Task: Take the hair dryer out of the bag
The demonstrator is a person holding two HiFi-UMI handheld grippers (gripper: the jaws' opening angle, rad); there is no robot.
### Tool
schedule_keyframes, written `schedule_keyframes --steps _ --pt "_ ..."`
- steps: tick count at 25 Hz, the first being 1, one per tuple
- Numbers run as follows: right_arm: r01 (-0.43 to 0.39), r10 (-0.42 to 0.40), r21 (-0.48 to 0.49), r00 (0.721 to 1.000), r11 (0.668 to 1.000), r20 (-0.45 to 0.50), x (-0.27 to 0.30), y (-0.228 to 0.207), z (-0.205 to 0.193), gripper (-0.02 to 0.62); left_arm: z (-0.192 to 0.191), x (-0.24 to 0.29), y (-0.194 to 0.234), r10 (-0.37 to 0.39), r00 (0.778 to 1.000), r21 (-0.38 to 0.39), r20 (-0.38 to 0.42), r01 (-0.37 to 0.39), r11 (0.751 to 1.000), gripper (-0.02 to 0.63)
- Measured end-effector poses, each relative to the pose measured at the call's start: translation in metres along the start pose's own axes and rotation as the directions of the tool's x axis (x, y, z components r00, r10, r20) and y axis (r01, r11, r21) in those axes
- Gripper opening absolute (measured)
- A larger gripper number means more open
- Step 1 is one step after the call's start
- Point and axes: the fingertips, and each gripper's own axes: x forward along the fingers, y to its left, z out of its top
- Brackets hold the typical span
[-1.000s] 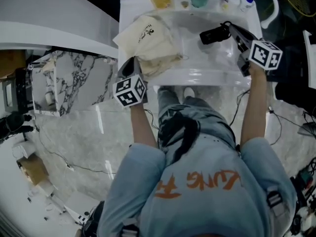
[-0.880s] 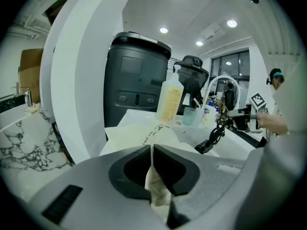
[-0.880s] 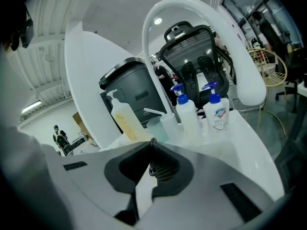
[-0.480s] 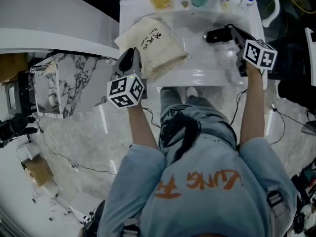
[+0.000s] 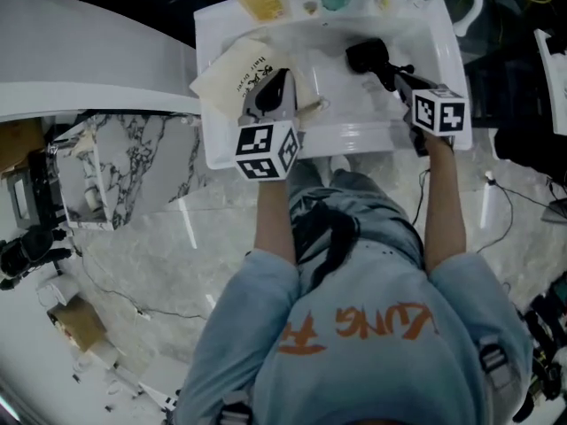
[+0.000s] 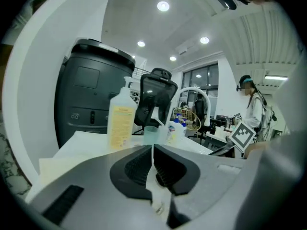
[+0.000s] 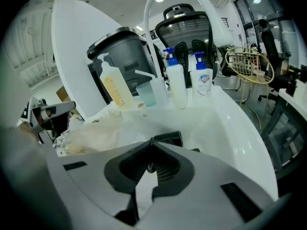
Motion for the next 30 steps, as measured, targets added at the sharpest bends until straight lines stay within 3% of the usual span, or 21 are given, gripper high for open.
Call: schedule_keyframes --steps 8,13,16,19,24,30 --pt "0.033 -0.04 -0.041 0.982 0.999 -0.183 0.013 0.009 -0.056 0.018 -0.023 0.031 -0.06 -0.131 0.99 -0.005 -0.057 0.131 0.991 0.012" --pt "0.028 -0.052 -0.097 0.964 0.995 -0.259 0.016 0.017 -0.079 0.025 -0.036 0.039 -0.075 -0.147 0.986 -0.012 -0.077 0.147 0.989 0.011" --pt "0.001 -0.03 -0.114 0.965 0.993 -0.259 0.017 0.021 -0.078 0.036 -0.04 0.042 -0.077 -0.147 0.986 -0.02 -0.083 0.146 0.989 0.011" --pt "-0.007 -0.016 -0.111 0.98 0.994 -0.197 0.009 0.02 -0.059 0.066 -0.04 0.045 -0.077 -0.145 0.986 -0.025 -0.079 0.143 0.989 0.011" --pt "0.003 -0.004 -0.139 1.0 0.99 -0.007 -0.006 0.017 -0.009 0.052 -0.02 0.055 -0.079 -0.136 0.99 -0.013 -0.041 0.135 0.991 0.011" --pt "0.021 0.032 -0.193 0.962 0.981 0.271 -0.04 0.026 0.083 0.015 0.035 0.067 -0.094 -0.142 0.988 0.049 0.055 0.139 0.989 0.009"
